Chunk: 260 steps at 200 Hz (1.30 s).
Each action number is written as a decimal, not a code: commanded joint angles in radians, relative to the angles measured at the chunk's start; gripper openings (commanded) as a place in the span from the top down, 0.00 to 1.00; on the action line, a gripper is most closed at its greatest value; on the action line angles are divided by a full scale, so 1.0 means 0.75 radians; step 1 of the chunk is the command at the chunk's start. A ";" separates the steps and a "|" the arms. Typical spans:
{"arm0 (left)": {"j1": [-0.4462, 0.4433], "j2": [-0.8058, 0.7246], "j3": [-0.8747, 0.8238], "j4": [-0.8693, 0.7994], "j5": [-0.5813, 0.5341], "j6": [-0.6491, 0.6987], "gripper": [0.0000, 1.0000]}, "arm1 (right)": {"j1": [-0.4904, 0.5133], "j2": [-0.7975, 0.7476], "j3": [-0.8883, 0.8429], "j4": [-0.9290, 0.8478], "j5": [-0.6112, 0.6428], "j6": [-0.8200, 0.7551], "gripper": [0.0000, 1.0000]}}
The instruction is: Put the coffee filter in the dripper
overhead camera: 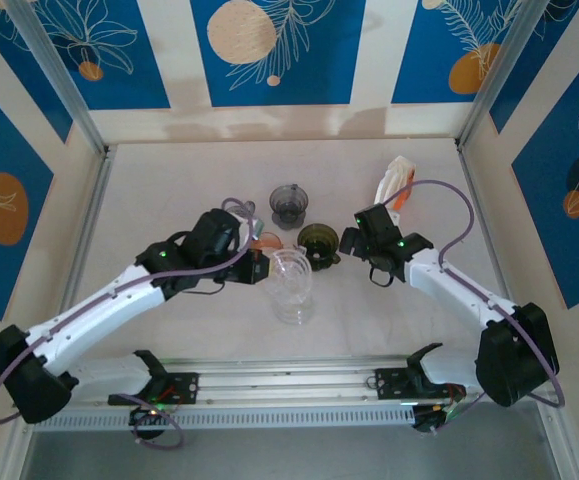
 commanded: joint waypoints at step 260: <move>-0.028 0.234 0.142 -0.121 0.007 0.144 0.84 | -0.027 -0.026 -0.037 -0.016 -0.025 0.006 0.04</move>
